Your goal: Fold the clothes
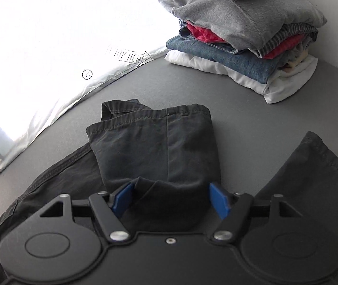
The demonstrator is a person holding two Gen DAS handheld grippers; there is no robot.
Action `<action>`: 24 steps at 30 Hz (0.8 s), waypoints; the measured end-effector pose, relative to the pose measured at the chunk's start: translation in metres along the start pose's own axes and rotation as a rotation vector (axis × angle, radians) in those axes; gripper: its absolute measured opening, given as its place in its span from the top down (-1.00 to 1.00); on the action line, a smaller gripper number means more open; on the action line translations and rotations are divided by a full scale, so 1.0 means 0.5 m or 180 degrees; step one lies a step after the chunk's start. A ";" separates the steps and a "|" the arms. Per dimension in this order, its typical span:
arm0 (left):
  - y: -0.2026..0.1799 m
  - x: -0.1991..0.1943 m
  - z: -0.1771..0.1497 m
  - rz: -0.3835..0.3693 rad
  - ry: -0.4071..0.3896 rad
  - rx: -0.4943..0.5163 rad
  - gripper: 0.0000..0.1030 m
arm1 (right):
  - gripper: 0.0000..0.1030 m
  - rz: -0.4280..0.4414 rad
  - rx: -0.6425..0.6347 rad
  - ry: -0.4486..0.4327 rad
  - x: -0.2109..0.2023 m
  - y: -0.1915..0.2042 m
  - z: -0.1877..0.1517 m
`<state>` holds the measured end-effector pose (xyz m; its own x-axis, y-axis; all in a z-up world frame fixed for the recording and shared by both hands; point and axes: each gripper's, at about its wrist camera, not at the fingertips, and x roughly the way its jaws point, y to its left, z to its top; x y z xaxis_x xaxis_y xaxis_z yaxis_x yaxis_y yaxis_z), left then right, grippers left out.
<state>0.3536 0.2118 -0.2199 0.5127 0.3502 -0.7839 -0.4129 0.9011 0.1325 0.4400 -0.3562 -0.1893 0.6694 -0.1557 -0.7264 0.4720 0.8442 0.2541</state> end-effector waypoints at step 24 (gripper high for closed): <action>-0.006 0.002 0.002 0.0031 -0.0006 -0.0021 -1.00 | 0.92 -0.0542 0.0170 -0.1144 -0.155 -0.073 0.050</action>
<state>0.3561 0.2097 -0.2205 0.5100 0.3593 -0.7816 -0.4228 0.8960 0.1360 0.3852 -0.3876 -0.1265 0.7325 -0.4687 -0.4938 0.6164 0.7644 0.1890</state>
